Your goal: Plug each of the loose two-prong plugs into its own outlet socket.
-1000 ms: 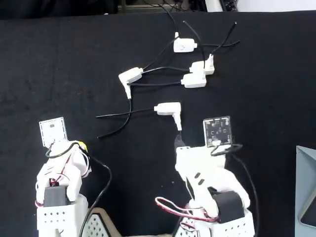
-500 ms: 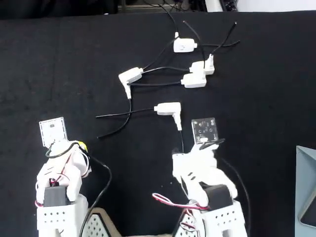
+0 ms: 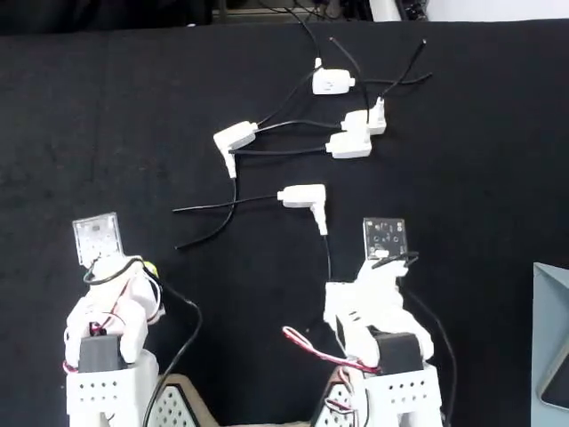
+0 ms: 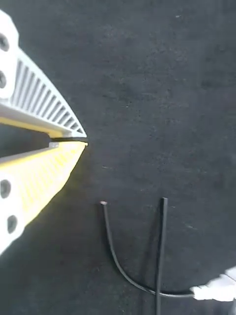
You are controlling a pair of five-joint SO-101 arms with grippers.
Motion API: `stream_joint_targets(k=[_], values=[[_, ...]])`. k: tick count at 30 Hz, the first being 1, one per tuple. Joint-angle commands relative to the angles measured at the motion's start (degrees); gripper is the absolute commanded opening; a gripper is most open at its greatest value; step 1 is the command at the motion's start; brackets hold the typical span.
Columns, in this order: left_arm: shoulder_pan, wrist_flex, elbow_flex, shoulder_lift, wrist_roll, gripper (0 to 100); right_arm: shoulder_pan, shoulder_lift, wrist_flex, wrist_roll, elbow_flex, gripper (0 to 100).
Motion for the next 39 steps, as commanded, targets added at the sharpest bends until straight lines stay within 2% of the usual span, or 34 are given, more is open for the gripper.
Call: stream_joint_targets(k=[1,4,39], values=[[-0.7,5.6,1.0,-0.3,0.4,3,2.2,-3.6,0.8,0.0,0.0,5.3],[-0.7,7.8,1.0,-0.3,0.4,3,2.4,-3.7,0.8,0.0,0.0,5.5],[-0.7,8.0,1.0,-0.3,0.5,3,2.6,-3.9,0.9,-0.1,0.0,5.5]])
